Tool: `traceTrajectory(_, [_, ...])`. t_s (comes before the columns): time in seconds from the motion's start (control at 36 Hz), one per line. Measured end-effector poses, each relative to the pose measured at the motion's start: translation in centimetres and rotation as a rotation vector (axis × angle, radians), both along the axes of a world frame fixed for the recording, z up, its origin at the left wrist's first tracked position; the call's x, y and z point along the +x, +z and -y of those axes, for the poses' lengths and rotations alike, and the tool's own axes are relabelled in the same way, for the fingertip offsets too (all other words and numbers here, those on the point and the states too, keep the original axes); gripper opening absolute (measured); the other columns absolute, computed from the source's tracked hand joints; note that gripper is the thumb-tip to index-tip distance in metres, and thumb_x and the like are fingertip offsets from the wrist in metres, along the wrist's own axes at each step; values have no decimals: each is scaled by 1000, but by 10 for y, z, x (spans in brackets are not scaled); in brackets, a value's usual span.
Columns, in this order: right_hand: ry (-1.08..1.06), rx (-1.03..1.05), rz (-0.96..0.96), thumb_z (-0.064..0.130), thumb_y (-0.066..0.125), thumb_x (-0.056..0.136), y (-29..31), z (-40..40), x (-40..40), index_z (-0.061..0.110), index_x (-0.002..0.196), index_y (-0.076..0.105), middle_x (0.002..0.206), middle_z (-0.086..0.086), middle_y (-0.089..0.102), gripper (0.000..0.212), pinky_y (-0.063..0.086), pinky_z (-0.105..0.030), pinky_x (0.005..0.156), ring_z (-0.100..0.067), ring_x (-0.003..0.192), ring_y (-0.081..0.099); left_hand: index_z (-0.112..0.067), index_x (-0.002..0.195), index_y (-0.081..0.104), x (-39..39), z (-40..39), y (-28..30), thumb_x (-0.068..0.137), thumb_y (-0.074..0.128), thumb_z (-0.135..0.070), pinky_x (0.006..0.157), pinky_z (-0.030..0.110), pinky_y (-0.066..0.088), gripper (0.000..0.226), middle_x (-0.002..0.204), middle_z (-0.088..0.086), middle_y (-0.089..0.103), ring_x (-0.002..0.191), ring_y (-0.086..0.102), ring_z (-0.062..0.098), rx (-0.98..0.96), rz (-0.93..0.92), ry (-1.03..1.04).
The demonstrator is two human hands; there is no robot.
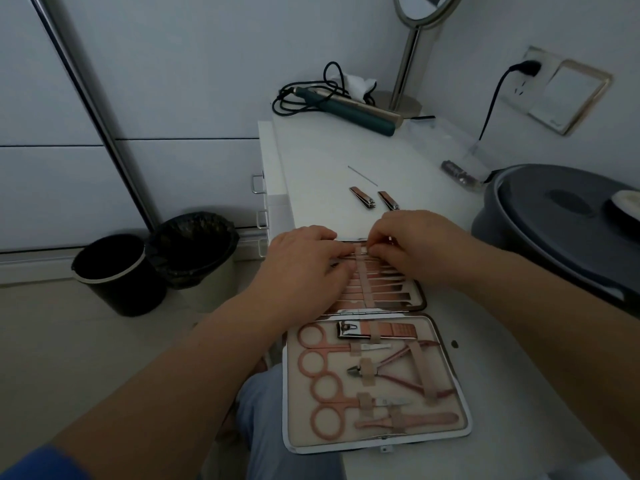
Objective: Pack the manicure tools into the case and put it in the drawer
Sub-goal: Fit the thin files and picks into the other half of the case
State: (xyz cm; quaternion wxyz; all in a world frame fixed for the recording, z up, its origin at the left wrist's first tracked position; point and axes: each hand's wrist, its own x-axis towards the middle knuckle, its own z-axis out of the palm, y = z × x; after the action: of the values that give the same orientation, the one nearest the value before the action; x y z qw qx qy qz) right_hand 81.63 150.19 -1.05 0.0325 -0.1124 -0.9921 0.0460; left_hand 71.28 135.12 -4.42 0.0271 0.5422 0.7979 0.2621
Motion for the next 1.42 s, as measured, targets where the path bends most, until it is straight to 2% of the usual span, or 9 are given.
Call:
traceTrajectory(0.08, [-83, -95, -106, 30, 52, 90, -2, -3, 5, 27, 91, 62, 80, 19, 48, 10, 33, -17, 64, 1, 71, 45, -34, 123, 53, 0, 0, 0, 89, 45, -40, 106, 43, 27, 35, 132, 0, 50, 123, 40, 17, -8, 2, -2])
traceTrajectory(0.17, [-167, -192, -159, 27, 55, 89, -5, -3, 13, 31, 85, 57, 78, 21, 48, 6, 31, -11, 61, 4, 72, 47, -32, 123, 54, -1, 0, 0, 89, 46, -40, 107, 41, 26, 36, 134, 0, 49, 124, 40, 16, -6, 1, -4])
traceTrajectory(0.39, [-237, -307, -168, 29, 57, 88, -12, 1, 18, 33, 85, 59, 83, 17, 51, 6, 33, -12, 63, 0, 77, 49, -30, 120, 57, -8, 9, -3, 87, 51, -36, 96, 20, 22, 34, 136, -5, 45, 124, 37, 9, 48, 97, 39])
traceTrajectory(0.67, [-248, -314, -168, 28, 57, 88, -12, 3, 21, 35, 84, 59, 84, 17, 51, 8, 34, -12, 63, -2, 77, 49, -29, 105, 66, -17, 18, -3, 87, 51, -30, 87, 17, 27, 23, 121, -11, 54, 105, 43, 1, 79, 183, 123])
traceTrajectory(0.81, [-264, -360, -182, 25, 58, 87, -11, 4, 22, 36, 83, 59, 83, 17, 52, 11, 35, -12, 62, -2, 75, 49, -27, 98, 68, -18, 19, -4, 86, 53, -25, 73, 6, 23, 19, 100, -17, 52, 95, 43, -3, 155, 254, 144])
traceTrajectory(0.92, [-278, -375, -169, 23, 57, 88, -10, 3, 21, 37, 83, 59, 83, 17, 53, 15, 33, -13, 59, -2, 73, 50, -28, 95, 67, -21, 21, -5, 85, 54, -24, 68, -4, 21, 17, 109, -14, 57, 95, 42, -4, 166, 293, 162])
traceTrajectory(1.03, [-242, -382, -186, 29, 61, 84, -9, 5, 22, 43, 75, 56, 83, 17, 54, 18, 34, -13, 61, -2, 74, 51, -28, 90, 69, -22, 21, -7, 84, 57, -24, 77, 8, 24, 14, 118, -11, 58, 97, 43, -3, 161, 295, 167])
traceTrajectory(1.17, [-222, -372, -190, 30, 64, 82, -10, 7, 21, 43, 71, 55, 85, 15, 56, 20, 36, -14, 63, -4, 78, 52, -29, 87, 69, -21, 19, -7, 82, 58, -23, 77, 10, 25, 13, 116, -11, 59, 96, 42, -3, 164, 288, 180])
traceTrajectory(1.42, [-159, -209, -86, 27, 54, 89, -8, 8, 19, 32, 83, 53, 89, 14, 49, 8, 33, -10, 63, 1, 77, 47, -29, 88, 68, -20, 21, -5, 83, 56, -25, 81, 14, 27, 14, 116, -12, 59, 95, 44, -2, 160, 299, 184])
